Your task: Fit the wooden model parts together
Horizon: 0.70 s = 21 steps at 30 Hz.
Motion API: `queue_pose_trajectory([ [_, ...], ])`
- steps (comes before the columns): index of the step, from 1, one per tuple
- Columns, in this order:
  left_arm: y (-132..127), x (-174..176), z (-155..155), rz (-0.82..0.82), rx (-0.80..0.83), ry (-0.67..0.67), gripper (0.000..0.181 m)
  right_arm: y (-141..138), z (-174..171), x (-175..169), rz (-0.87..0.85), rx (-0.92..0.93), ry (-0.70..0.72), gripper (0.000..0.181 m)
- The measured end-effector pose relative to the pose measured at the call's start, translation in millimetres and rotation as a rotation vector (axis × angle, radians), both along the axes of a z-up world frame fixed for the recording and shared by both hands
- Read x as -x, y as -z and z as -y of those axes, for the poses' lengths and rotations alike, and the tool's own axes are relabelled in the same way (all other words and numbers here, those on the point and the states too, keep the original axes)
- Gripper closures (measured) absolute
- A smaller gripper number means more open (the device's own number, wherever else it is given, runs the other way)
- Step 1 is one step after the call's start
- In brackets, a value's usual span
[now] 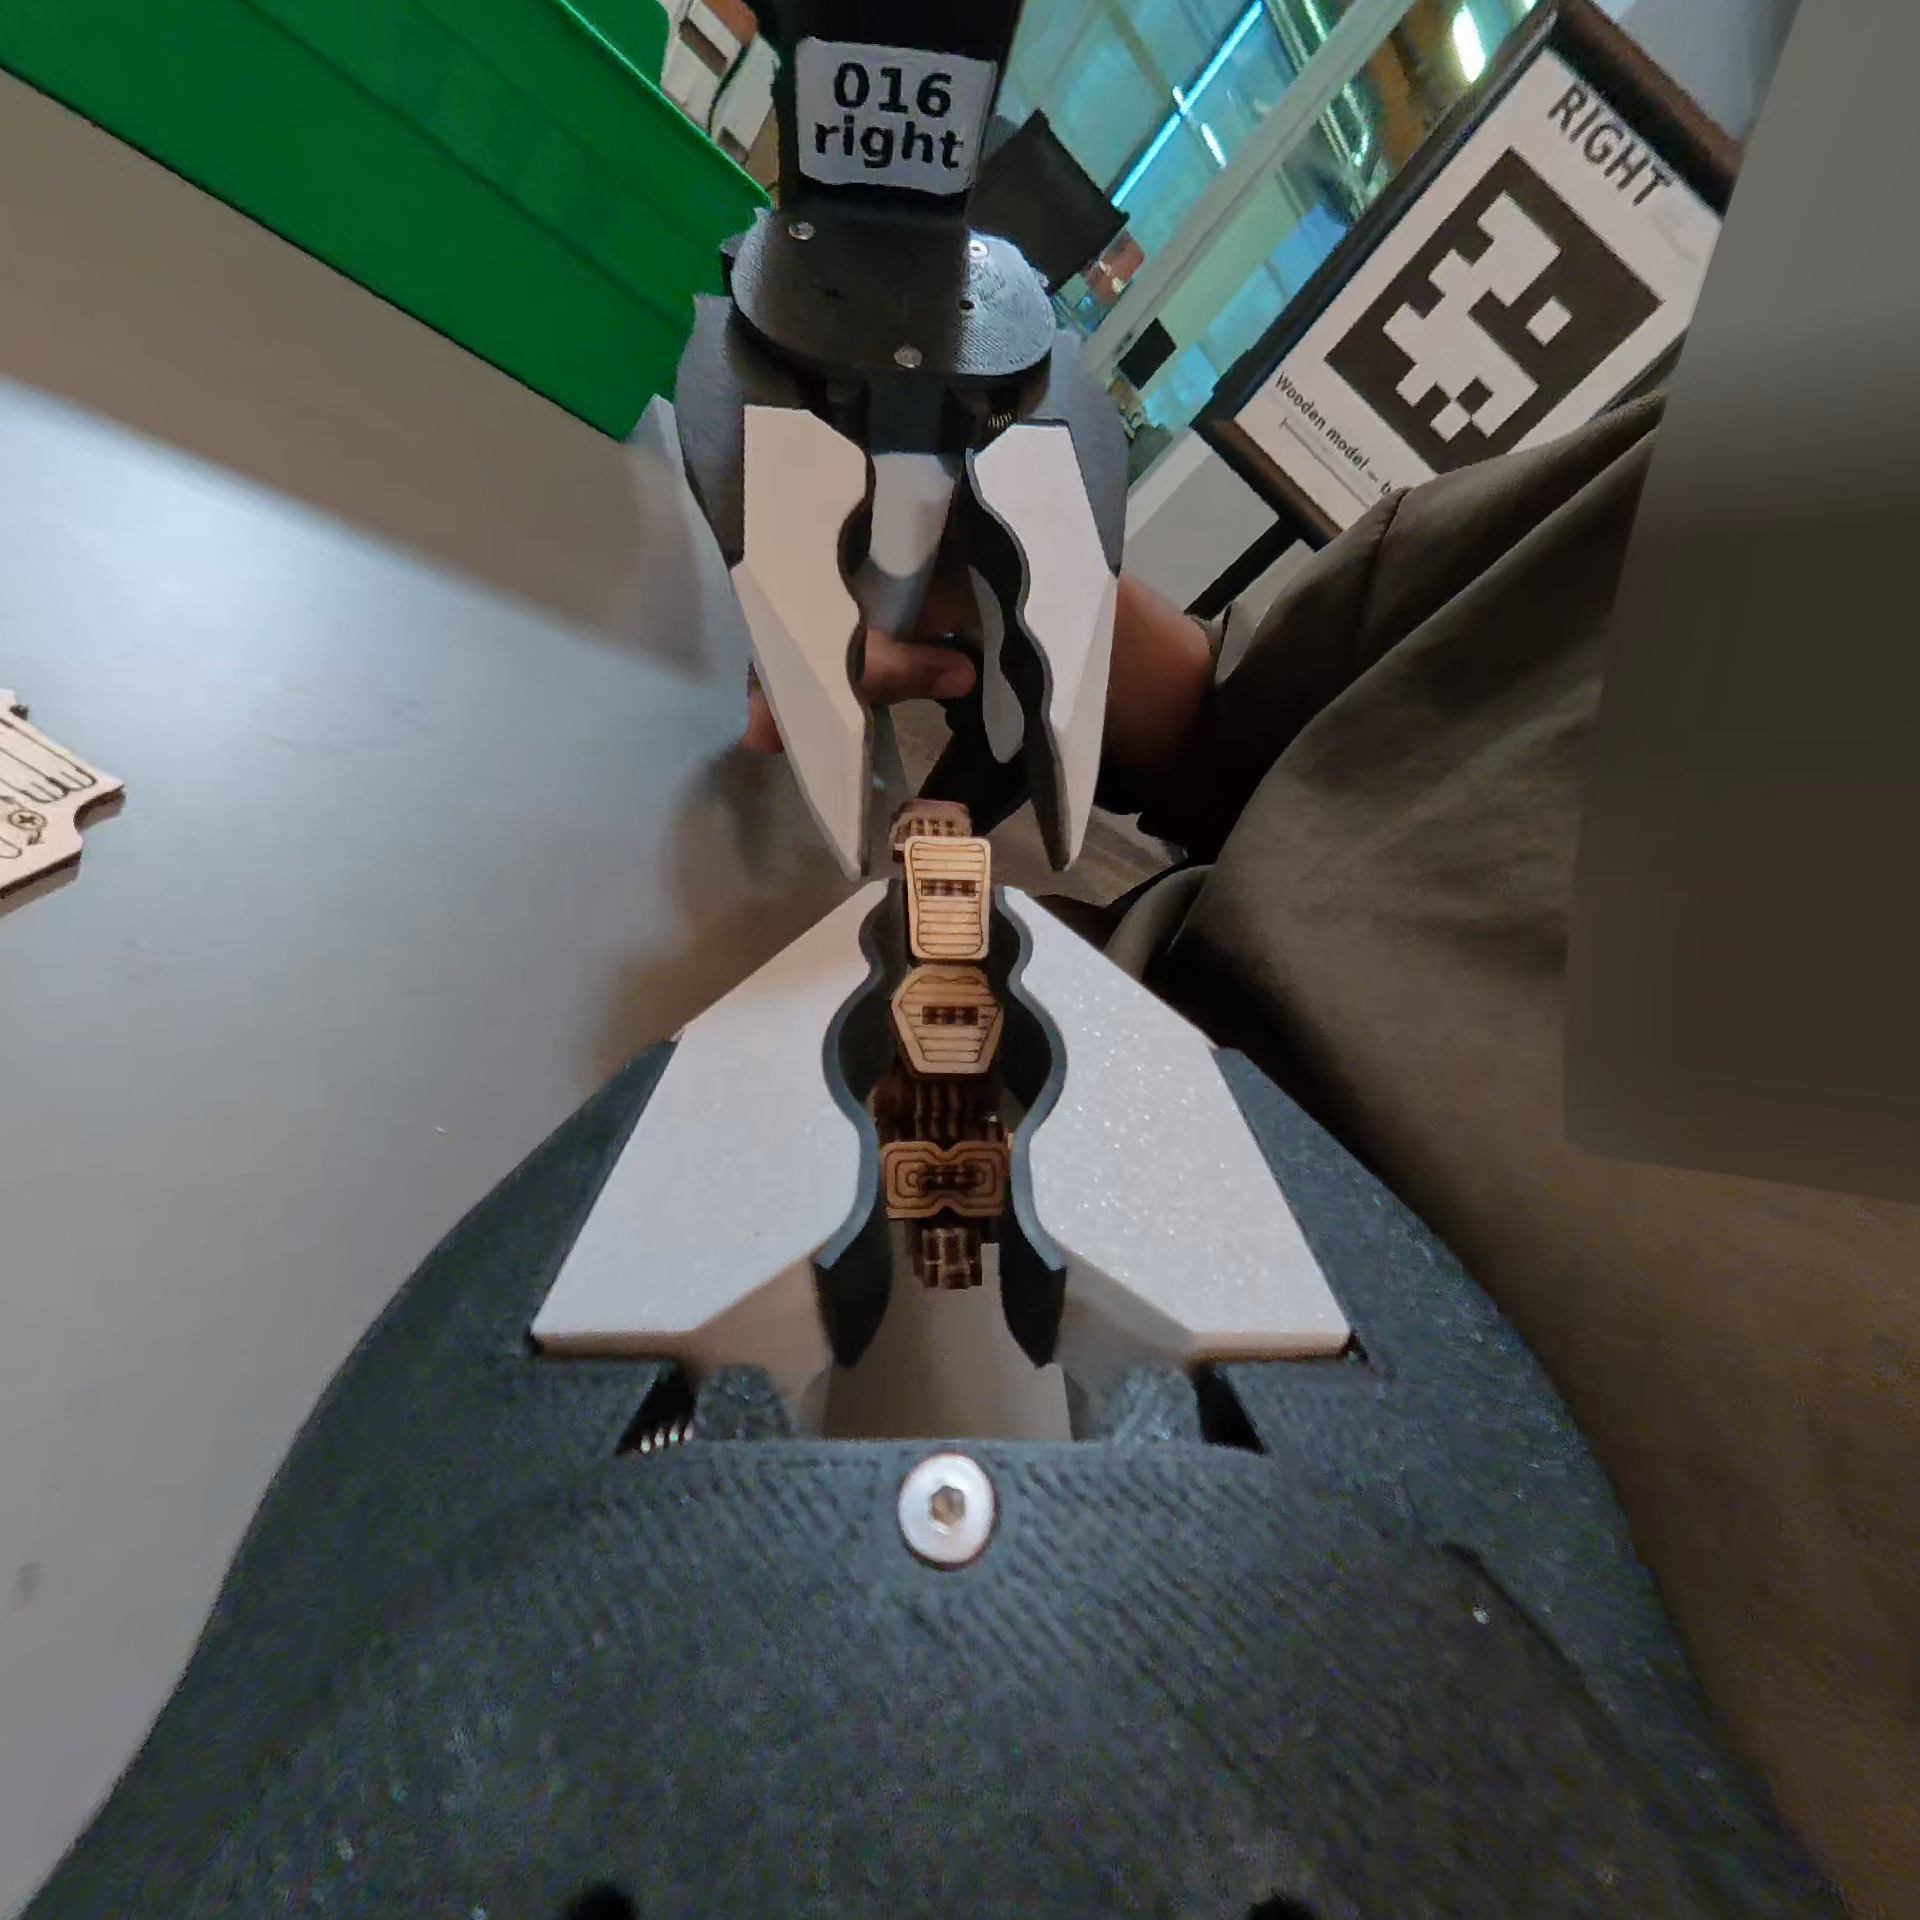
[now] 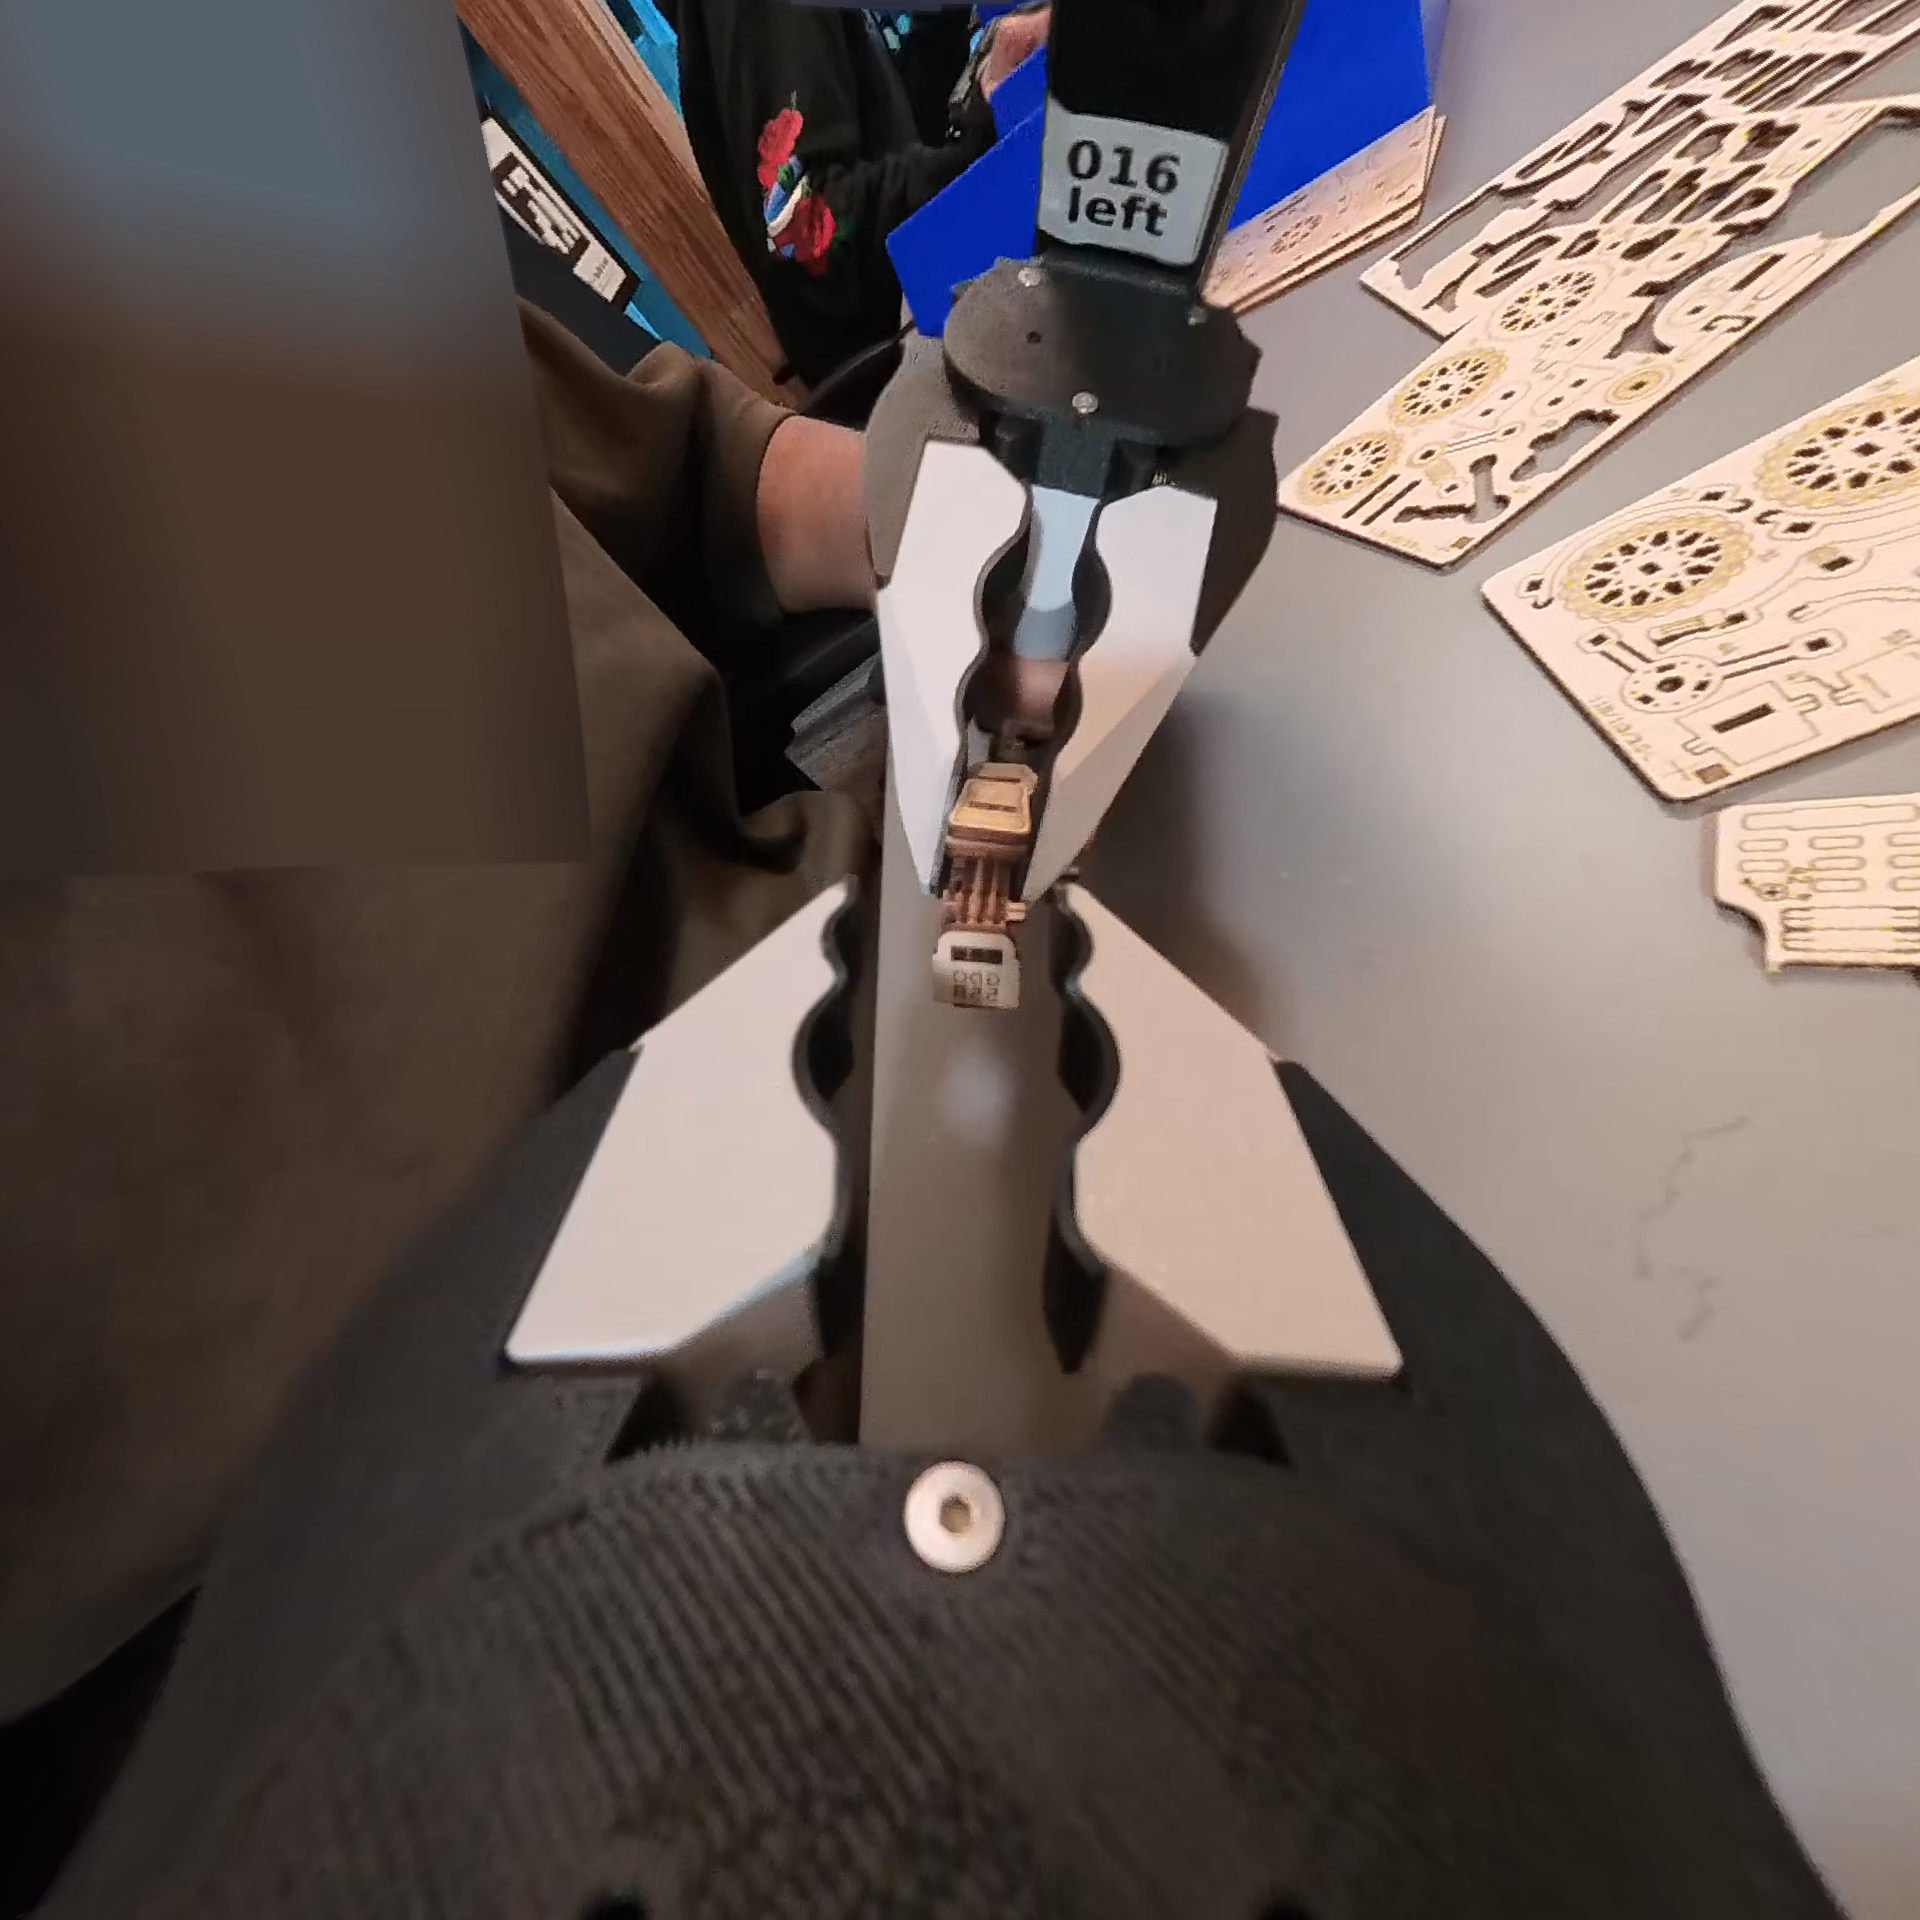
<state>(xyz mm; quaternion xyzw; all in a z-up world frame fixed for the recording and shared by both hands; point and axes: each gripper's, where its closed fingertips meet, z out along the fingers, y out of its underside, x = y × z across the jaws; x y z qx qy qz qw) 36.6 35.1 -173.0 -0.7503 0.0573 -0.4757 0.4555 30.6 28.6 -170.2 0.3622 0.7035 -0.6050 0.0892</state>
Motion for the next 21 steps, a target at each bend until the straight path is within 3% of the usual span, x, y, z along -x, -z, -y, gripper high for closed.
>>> queue_pose_trajectory([
  [11, -12, 21, -9, 0.189, 0.005, -0.092, 0.171, -7, -14, 20, -0.007, 0.062, 0.135, 0.152],
  [21, -19, 23, -9, 0.097, -0.092, -0.117, 0.171, -15, -13, 26, -0.081, 0.044, 0.174, 0.166],
])
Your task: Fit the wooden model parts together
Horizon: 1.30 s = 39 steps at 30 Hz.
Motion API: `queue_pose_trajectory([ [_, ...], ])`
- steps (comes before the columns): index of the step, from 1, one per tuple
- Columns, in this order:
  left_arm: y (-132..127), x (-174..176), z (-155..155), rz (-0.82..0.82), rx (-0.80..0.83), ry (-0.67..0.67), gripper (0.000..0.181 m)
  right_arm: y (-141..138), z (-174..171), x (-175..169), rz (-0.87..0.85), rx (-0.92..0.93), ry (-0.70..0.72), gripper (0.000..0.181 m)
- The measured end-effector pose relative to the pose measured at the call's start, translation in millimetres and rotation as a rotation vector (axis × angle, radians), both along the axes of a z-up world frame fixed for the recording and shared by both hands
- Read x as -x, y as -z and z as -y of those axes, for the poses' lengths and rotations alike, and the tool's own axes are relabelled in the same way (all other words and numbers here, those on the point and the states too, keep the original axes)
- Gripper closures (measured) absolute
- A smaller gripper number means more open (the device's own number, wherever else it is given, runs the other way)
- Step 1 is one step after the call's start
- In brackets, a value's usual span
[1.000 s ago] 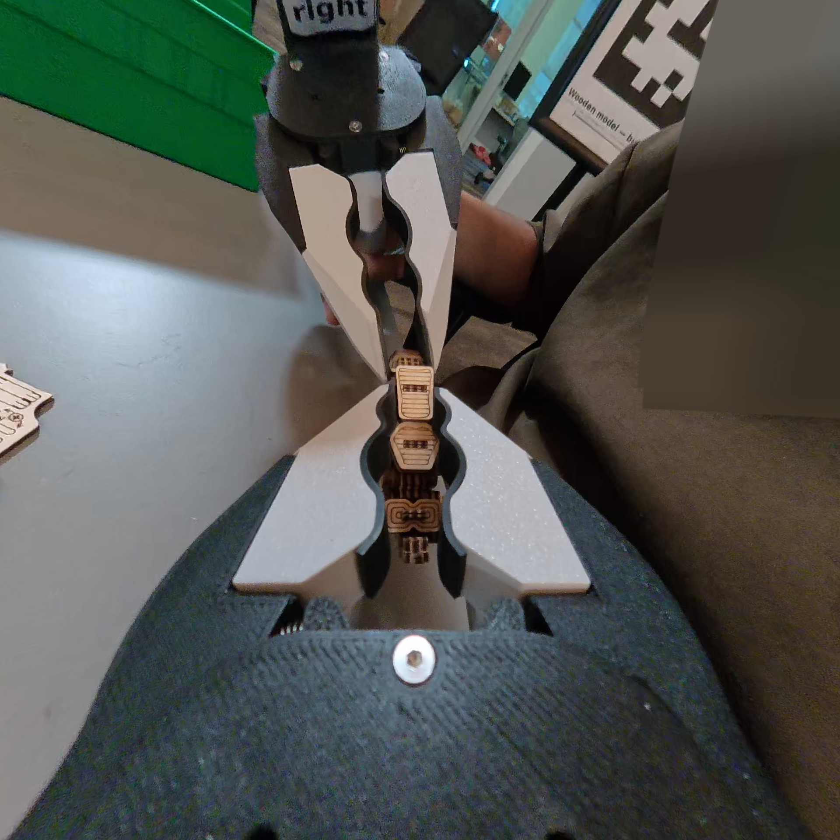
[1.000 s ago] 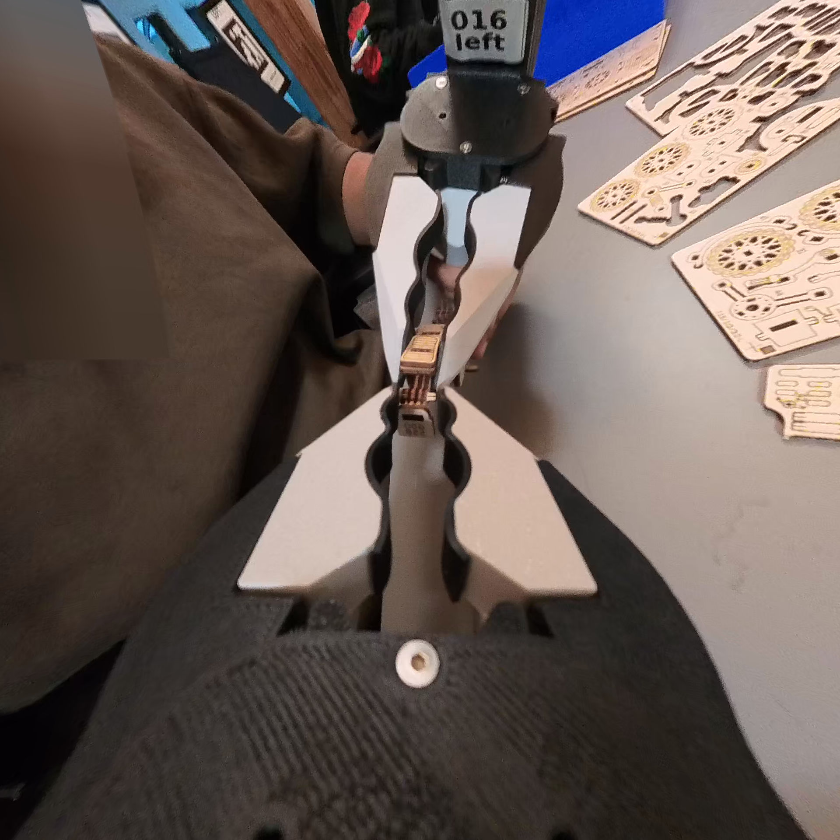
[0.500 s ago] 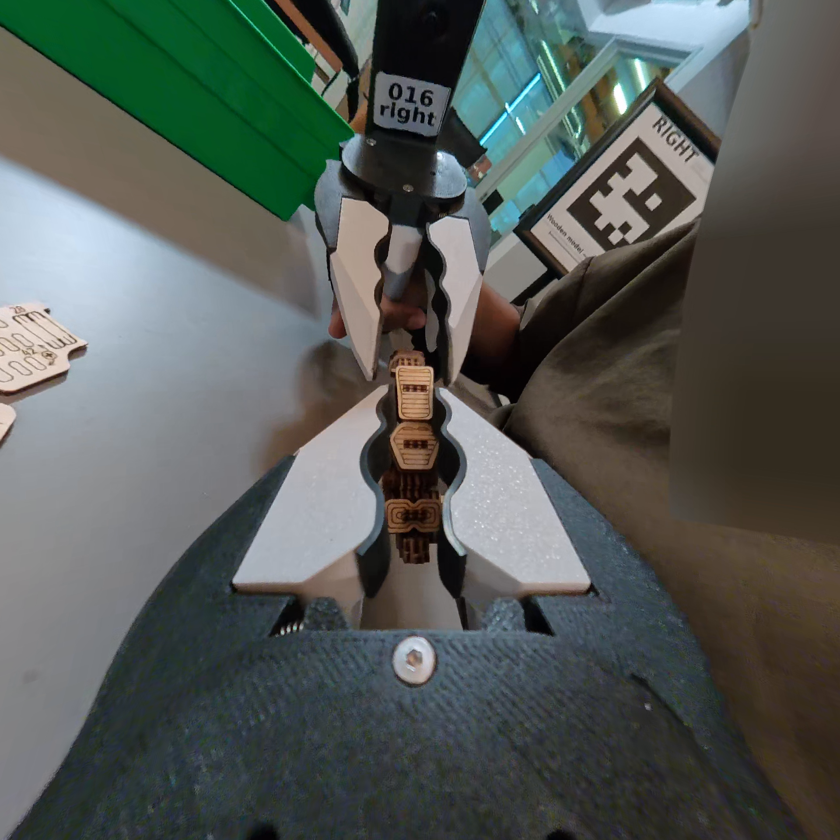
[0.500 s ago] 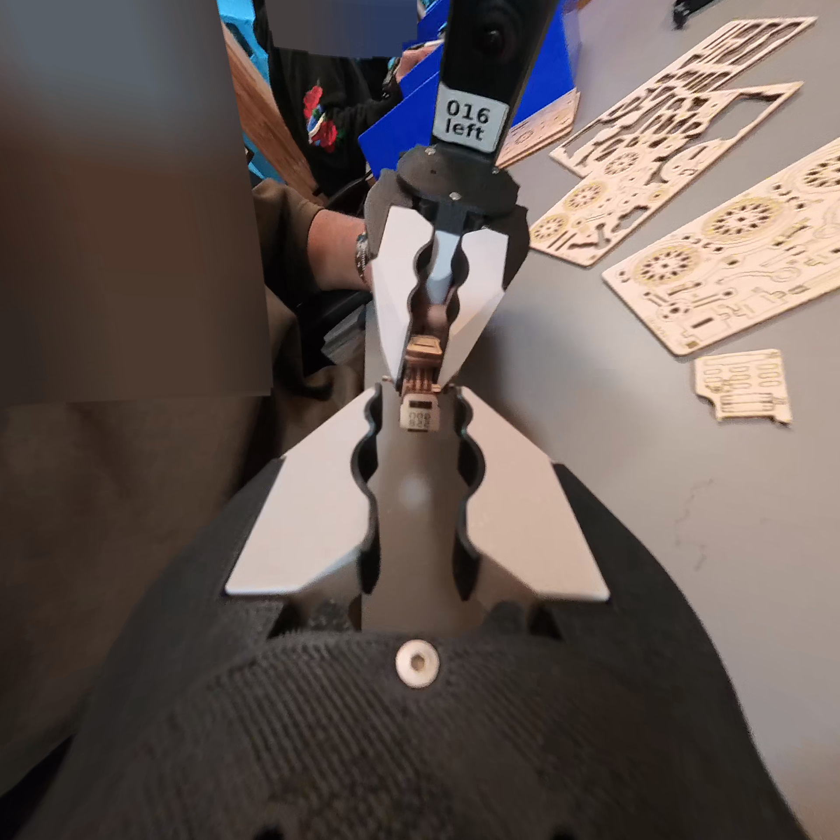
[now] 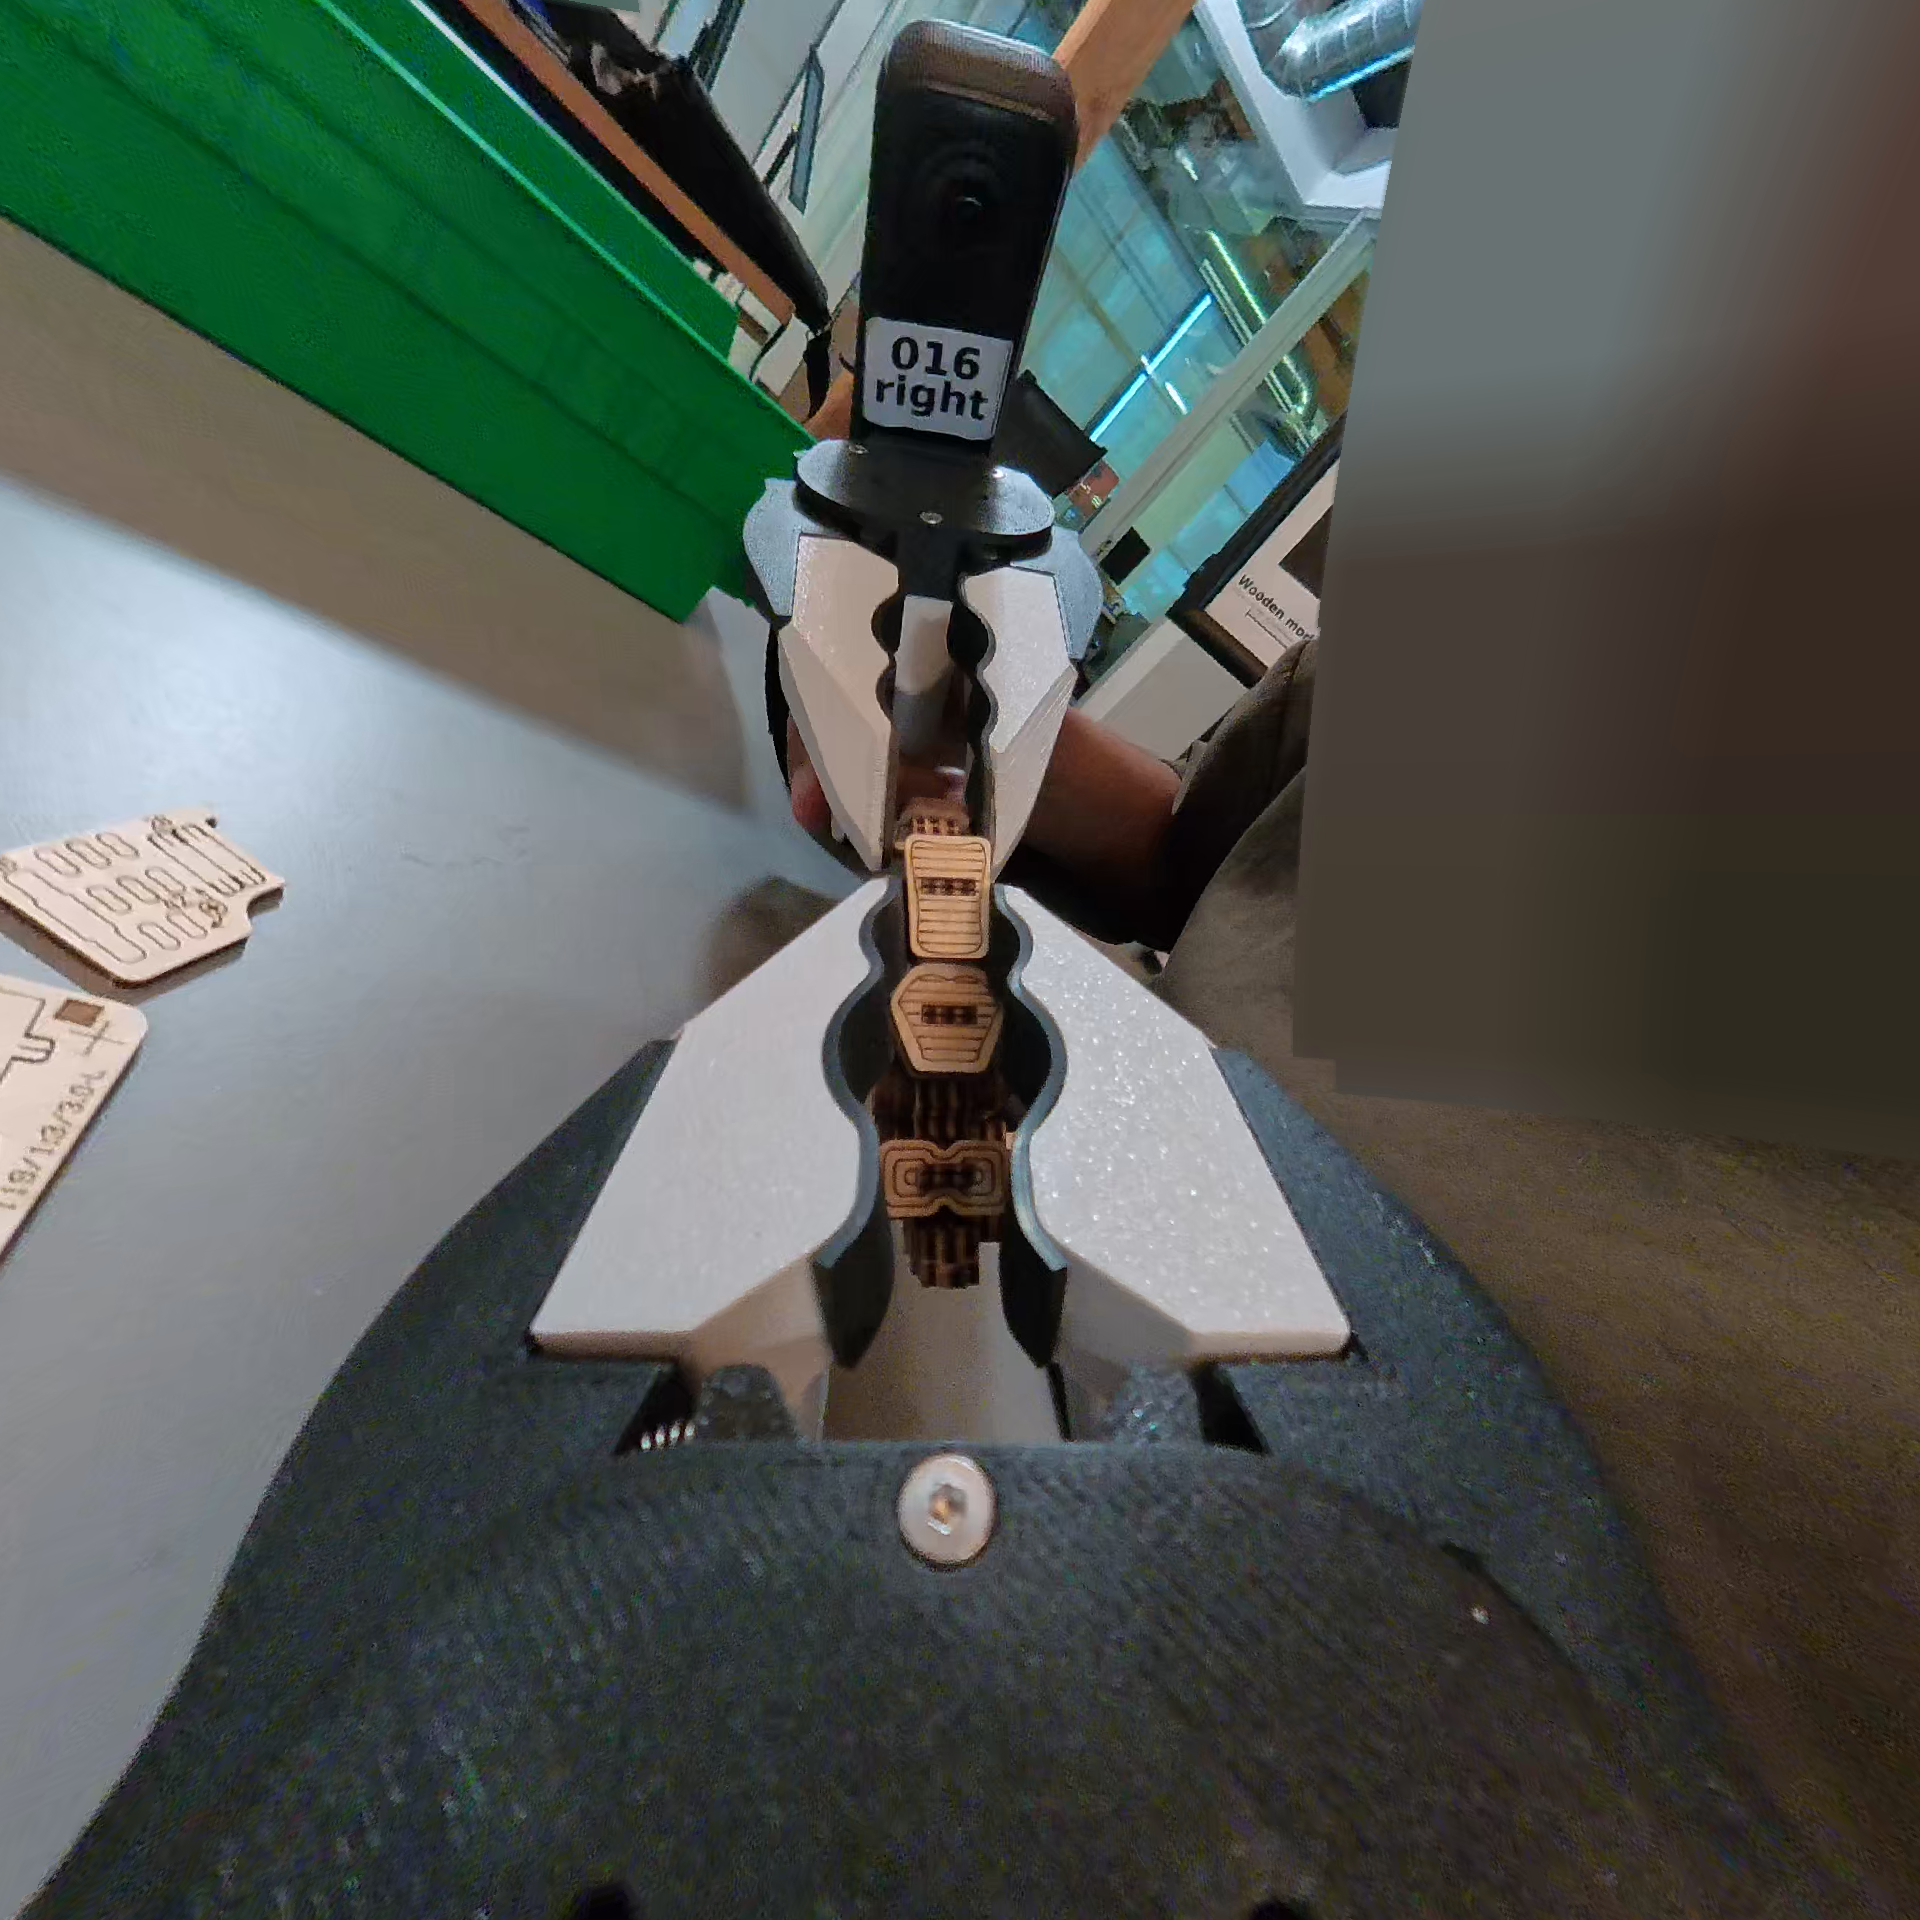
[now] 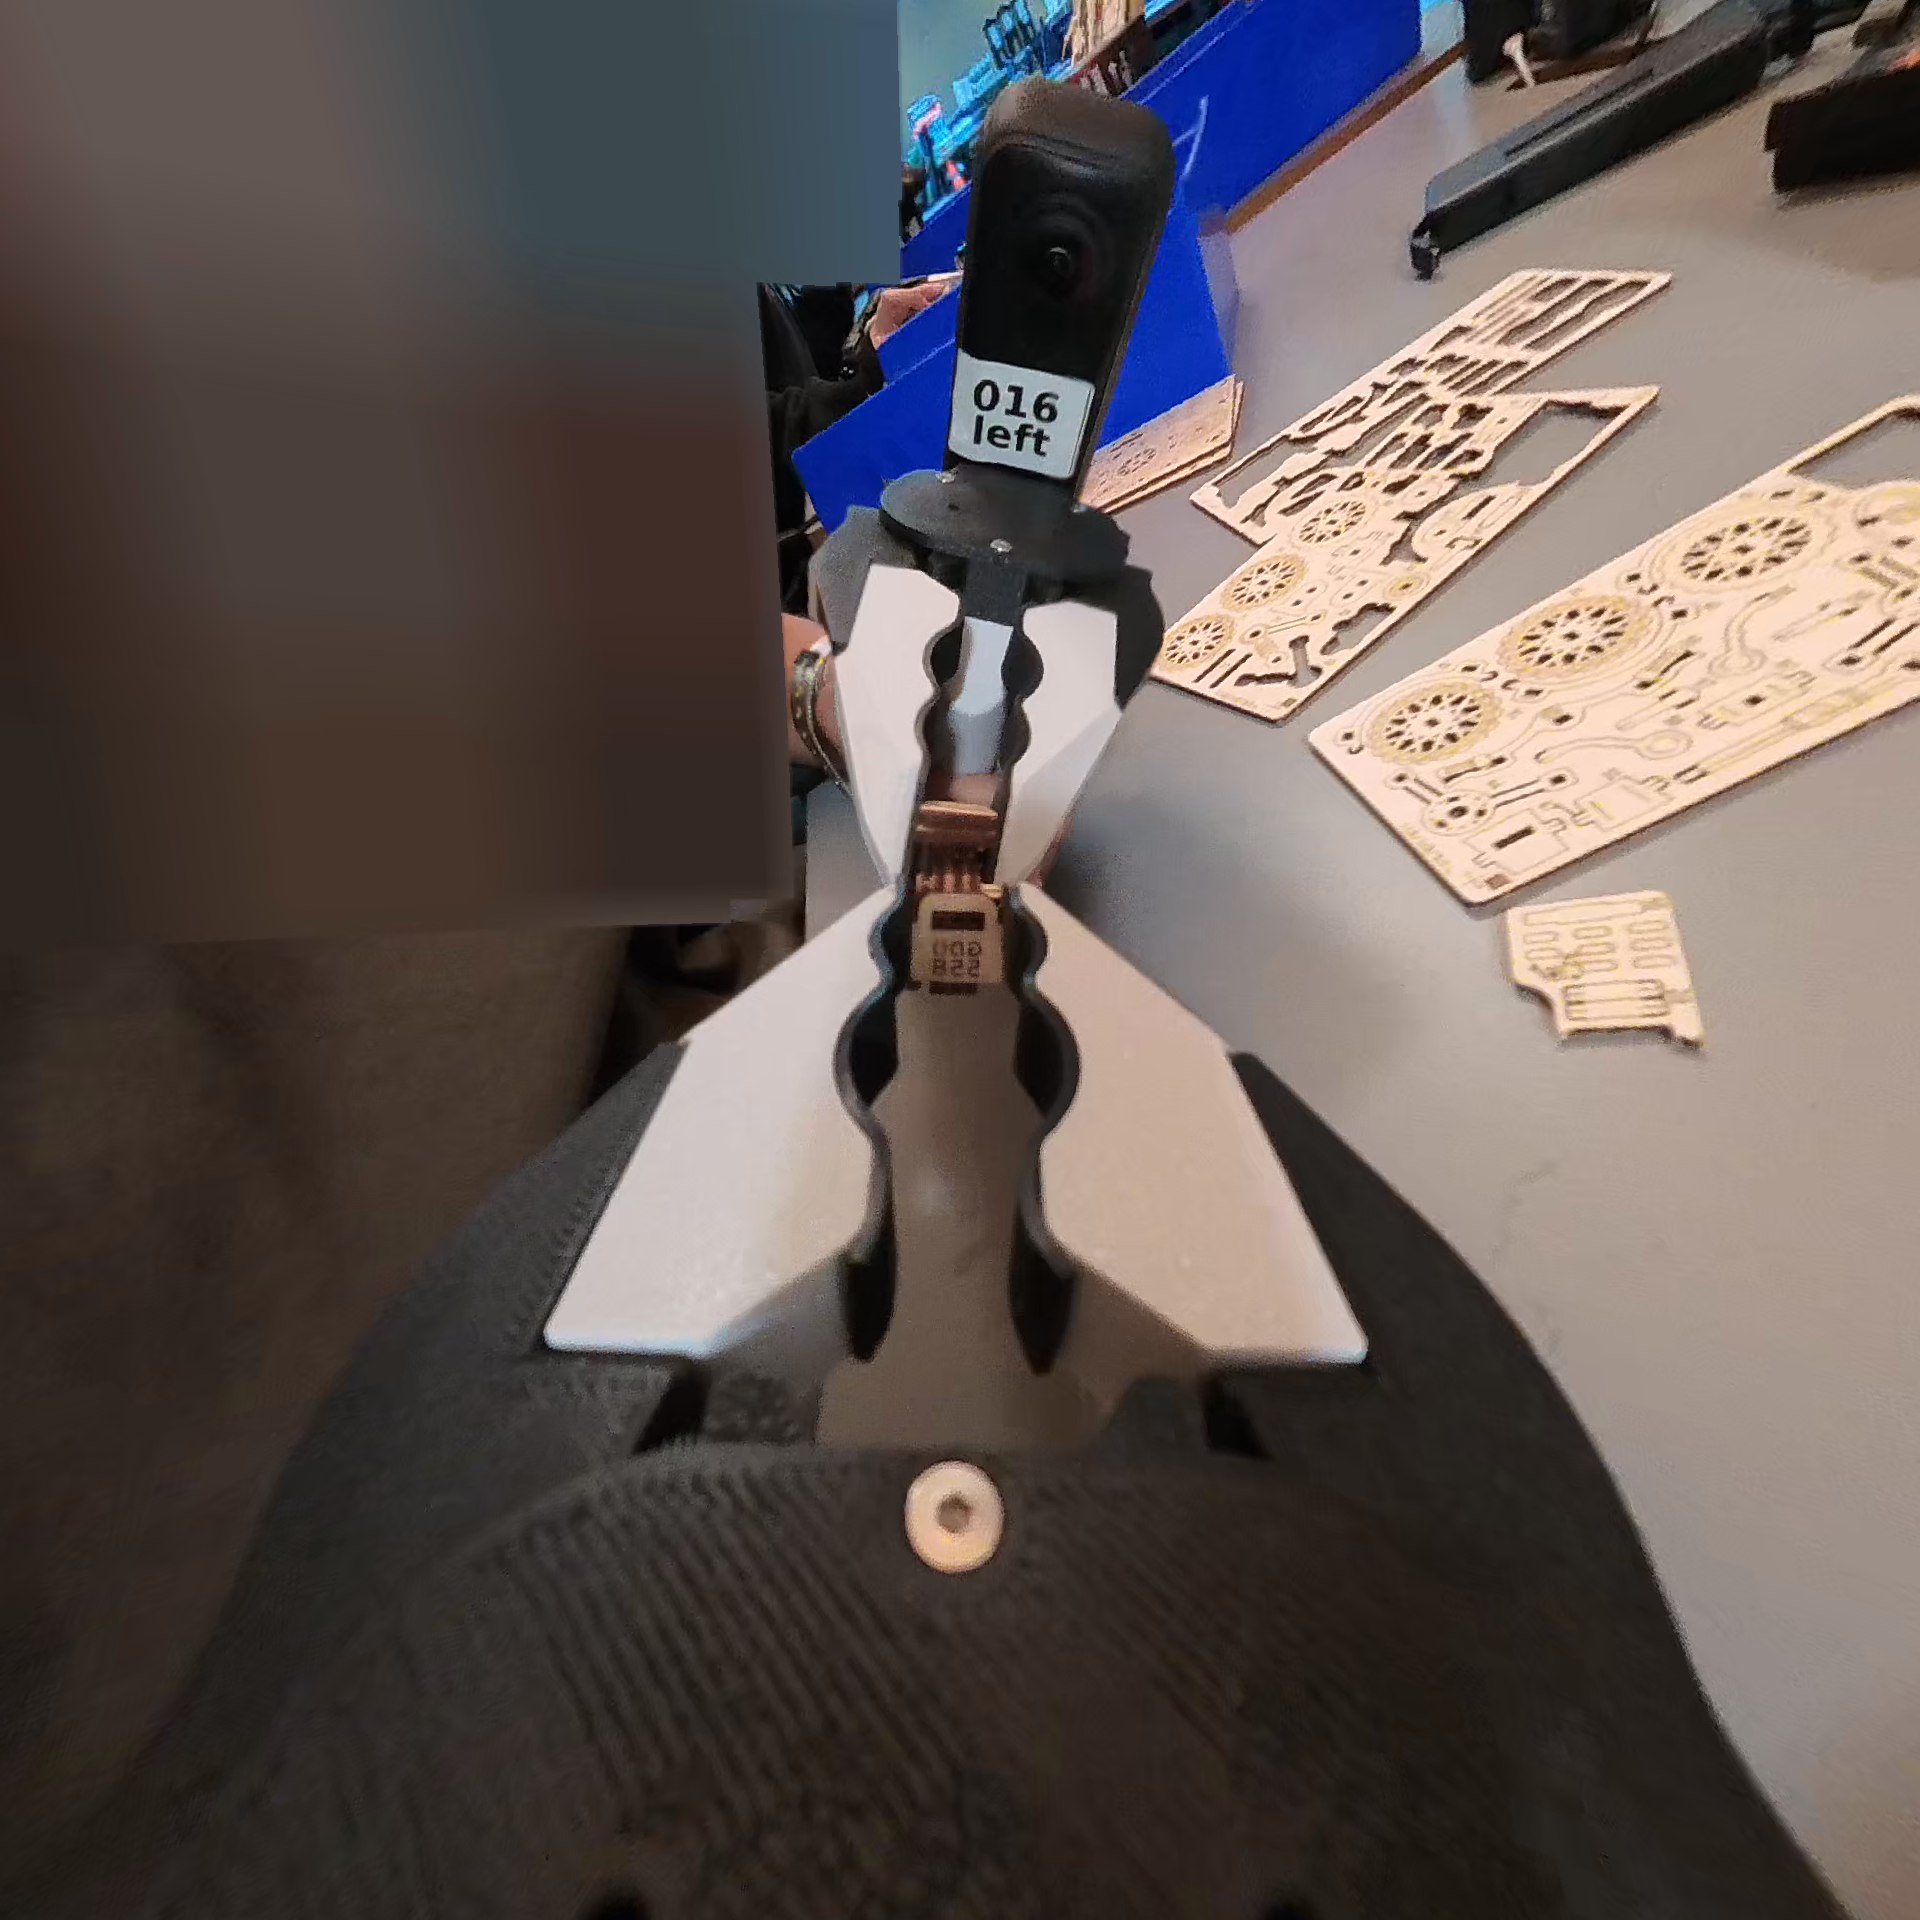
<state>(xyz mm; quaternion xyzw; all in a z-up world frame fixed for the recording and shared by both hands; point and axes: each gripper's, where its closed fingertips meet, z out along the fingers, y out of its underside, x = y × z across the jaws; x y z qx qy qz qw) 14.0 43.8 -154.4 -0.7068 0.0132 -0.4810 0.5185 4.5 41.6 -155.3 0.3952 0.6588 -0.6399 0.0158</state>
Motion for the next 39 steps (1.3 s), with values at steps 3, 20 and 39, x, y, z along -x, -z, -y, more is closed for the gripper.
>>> queue_pose_trajectory([
  [3, -5, 1, 1, -0.045, -0.042, -0.016, 0.171, -5, 1, 1, -0.031, -0.002, 0.012, 0.166],
  [20, -12, -4, 6, -0.130, -0.136, -0.017, 0.170, -6, 1, 6, -0.061, 0.001, 0.041, 0.139],
  [39, -23, -6, 10, -0.069, -0.183, 0.009, 0.170, -21, 7, 3, -0.127, 0.072, 0.030, 0.141],
])
